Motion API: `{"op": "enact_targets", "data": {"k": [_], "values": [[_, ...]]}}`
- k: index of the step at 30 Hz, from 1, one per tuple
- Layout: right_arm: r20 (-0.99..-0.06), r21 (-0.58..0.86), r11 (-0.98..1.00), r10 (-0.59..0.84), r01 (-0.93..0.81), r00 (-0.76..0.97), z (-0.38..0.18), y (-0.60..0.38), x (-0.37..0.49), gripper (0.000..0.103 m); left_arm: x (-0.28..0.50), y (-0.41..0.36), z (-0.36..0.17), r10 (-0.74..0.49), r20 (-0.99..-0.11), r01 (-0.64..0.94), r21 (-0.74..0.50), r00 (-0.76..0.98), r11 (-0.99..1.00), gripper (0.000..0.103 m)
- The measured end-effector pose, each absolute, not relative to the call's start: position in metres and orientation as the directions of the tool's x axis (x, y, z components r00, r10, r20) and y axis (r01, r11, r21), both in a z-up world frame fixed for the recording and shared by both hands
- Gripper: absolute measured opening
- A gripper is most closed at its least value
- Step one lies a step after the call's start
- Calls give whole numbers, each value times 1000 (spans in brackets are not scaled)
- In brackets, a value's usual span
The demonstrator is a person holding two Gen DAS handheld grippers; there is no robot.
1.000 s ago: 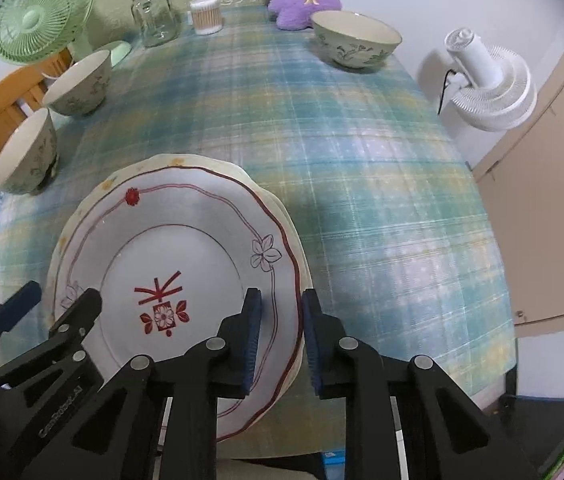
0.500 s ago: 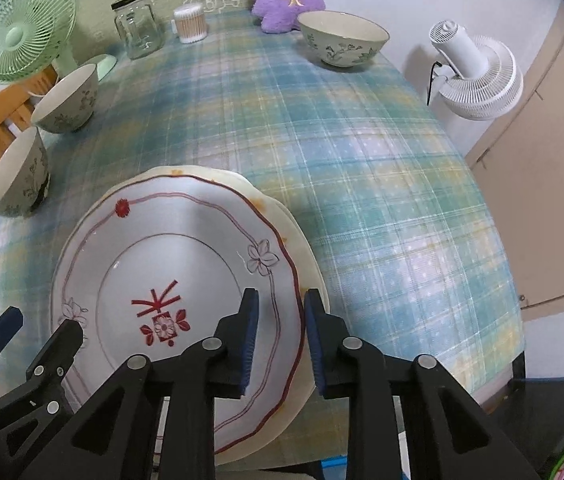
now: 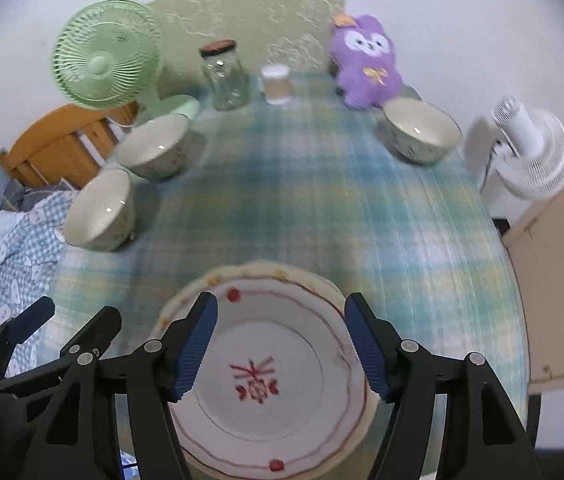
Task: Organize plates and bowls
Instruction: 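Move both open grippers toward the large plain grey plate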
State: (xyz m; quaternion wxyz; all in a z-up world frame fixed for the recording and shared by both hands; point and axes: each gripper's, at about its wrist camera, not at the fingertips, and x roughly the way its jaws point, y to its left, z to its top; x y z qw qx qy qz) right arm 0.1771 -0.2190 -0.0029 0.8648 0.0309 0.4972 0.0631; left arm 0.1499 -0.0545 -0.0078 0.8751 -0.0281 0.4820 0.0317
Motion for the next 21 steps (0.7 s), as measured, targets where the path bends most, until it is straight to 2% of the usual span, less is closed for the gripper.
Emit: {"op": "enact_targets", "data": {"k": [7, 13, 15, 21], "values": [[-843, 106, 989, 146, -106, 519, 13, -187, 188, 73, 162, -24, 4, 56, -830, -123, -16, 556, 992, 89], [-833, 162, 985, 170, -61, 527, 23, -159, 204, 73, 177, 2, 10, 69, -828, -73, 34, 556, 997, 90], [-838, 146, 988, 154, -57, 524, 24, -146, 211, 73, 182, 12, 12, 59, -823, -70, 24, 564, 997, 93], [-831, 150, 988, 143, -32, 537, 20, -115, 226, 73, 200, 40, 11, 33, -825, -49, 6, 564, 999, 93]]}}
